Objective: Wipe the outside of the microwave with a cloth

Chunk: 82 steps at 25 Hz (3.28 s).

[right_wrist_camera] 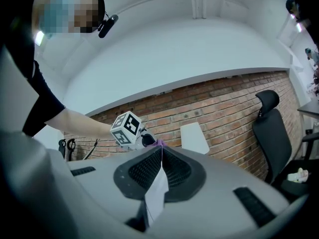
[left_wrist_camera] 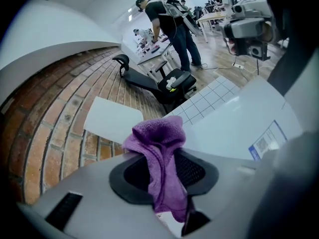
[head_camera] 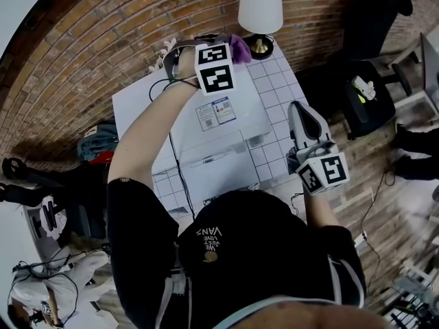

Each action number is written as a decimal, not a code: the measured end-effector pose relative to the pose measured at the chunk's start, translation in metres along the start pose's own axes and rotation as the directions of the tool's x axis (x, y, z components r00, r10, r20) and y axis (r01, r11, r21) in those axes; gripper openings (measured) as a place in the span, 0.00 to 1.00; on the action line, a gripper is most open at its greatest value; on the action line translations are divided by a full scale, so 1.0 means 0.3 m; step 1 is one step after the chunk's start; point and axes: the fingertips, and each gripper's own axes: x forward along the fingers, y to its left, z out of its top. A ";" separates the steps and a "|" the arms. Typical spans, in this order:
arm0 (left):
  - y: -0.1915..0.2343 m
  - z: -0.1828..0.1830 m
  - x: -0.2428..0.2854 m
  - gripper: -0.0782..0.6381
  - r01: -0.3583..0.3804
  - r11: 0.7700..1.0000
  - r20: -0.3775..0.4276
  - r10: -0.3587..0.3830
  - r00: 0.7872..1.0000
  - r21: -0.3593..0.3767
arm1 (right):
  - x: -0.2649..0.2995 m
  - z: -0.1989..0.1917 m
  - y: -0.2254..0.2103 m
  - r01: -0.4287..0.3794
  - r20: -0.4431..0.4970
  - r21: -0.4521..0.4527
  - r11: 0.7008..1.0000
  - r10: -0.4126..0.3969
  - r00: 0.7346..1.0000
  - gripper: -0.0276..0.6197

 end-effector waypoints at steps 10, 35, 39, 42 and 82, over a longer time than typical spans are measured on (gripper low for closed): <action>-0.102 -0.297 -0.244 0.29 -0.022 0.992 0.001 0.022 1.000 -0.124 | 0.066 0.010 0.187 -0.073 0.012 -0.013 0.997 0.073 0.997 0.04; -0.531 -0.834 -0.565 0.29 0.031 0.977 -0.135 -0.061 0.989 -0.213 | 0.125 -0.075 0.543 -0.159 -0.003 0.011 0.987 0.159 0.987 0.04; -0.481 -0.683 -0.488 0.29 0.063 0.985 -0.087 -0.078 0.993 -0.158 | 0.103 -0.060 0.467 -0.125 0.008 0.015 0.992 0.125 0.992 0.04; -0.441 -0.547 -0.424 0.29 0.092 0.987 -0.037 -0.097 0.995 -0.132 | 0.085 -0.051 0.404 -0.105 0.011 0.019 0.994 0.105 0.994 0.04; -0.576 -0.537 -0.646 0.29 0.020 0.998 0.021 -0.019 1.000 -0.054 | 0.043 -0.064 0.467 -0.088 0.001 0.024 0.996 0.088 0.996 0.04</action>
